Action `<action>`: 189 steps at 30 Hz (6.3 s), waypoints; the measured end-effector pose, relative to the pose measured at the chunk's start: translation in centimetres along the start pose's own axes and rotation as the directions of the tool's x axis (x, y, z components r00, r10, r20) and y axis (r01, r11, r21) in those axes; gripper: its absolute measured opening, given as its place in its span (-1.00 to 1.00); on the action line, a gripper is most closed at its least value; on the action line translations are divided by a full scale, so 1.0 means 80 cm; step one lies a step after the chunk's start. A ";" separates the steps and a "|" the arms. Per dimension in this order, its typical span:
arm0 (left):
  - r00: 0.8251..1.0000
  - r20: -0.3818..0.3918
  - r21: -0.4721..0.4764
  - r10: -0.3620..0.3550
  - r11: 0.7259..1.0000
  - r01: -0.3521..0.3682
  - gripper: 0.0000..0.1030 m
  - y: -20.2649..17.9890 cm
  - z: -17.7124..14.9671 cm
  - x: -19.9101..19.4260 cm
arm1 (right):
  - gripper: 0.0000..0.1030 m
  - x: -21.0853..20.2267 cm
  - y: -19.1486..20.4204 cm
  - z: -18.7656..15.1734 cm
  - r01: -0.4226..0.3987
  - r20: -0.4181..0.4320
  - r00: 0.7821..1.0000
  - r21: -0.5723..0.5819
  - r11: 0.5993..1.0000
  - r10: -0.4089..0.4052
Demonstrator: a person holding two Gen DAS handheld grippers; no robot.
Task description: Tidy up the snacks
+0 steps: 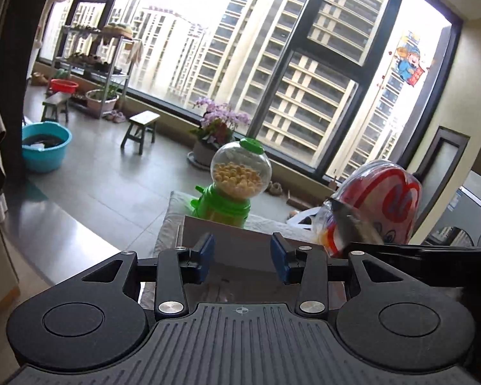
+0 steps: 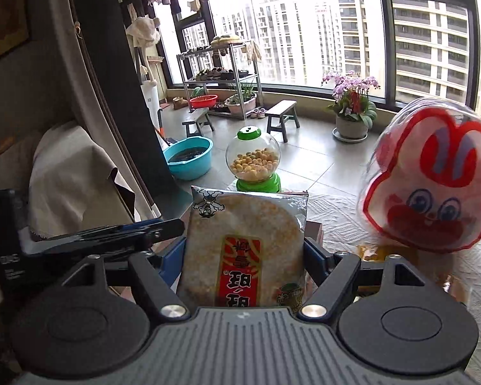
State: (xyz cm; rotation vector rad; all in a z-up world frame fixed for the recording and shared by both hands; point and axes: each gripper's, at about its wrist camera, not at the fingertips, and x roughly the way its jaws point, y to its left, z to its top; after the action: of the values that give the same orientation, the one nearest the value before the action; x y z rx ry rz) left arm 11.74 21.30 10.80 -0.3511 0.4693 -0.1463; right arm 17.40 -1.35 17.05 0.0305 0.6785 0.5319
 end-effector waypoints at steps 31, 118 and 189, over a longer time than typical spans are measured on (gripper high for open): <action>0.921 -0.369 0.224 -0.124 0.950 0.217 -0.15 -0.170 -0.186 0.002 | 0.50 0.148 -0.214 -0.020 0.268 -0.221 0.948 0.171 0.948 -0.228; 0.897 -0.441 0.292 0.042 0.951 0.099 0.19 -0.192 -0.223 -0.036 | 0.54 -0.157 -0.128 -0.274 -0.035 -0.150 0.988 0.011 0.999 0.036; 0.995 -0.088 0.296 -0.044 0.953 0.069 0.18 -0.181 -0.136 -0.178 | -0.45 -0.250 -0.001 -0.168 -0.044 -0.009 0.999 -0.215 0.976 0.043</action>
State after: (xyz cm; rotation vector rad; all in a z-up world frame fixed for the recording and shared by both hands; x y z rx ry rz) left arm -6.76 7.68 12.91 -0.0611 0.5089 -0.2846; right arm -3.73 -12.91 18.32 -0.1595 0.6221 0.6453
